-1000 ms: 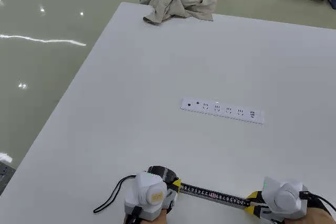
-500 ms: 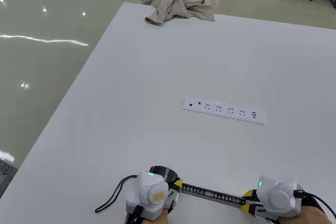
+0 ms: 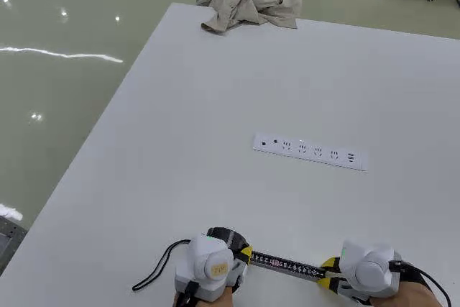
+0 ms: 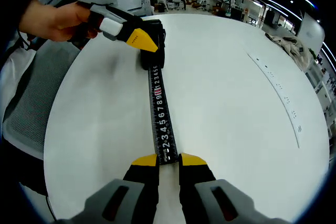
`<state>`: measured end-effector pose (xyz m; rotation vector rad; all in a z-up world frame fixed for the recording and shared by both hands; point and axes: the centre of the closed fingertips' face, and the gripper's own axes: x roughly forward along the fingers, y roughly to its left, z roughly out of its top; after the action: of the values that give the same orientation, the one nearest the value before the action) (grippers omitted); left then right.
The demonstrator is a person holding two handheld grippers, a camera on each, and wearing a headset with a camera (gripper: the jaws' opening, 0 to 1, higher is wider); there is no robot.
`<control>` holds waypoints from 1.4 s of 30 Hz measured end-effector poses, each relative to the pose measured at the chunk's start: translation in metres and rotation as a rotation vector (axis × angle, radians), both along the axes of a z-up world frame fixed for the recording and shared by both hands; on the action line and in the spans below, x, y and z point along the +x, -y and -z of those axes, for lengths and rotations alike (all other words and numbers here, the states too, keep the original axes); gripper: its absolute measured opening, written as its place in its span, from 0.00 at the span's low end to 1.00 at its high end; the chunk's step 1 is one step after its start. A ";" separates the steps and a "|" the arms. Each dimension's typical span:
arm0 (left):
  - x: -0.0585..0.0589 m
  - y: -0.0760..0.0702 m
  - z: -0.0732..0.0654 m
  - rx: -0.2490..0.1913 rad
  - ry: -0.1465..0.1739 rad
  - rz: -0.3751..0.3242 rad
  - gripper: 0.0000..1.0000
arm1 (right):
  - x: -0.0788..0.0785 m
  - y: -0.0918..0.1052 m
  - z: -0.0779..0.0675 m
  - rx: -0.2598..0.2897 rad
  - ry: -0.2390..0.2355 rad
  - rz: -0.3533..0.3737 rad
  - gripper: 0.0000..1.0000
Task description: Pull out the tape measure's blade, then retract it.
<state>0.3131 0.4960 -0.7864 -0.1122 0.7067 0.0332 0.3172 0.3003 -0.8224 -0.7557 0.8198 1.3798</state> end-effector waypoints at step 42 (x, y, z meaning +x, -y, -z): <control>0.000 0.000 -0.001 0.000 -0.008 0.006 0.58 | -0.004 -0.050 0.001 0.034 0.038 -0.057 0.13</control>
<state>0.3130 0.4960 -0.7856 -0.1103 0.7154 0.0278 0.3129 0.3503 -0.8235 -0.7817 0.7481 1.4228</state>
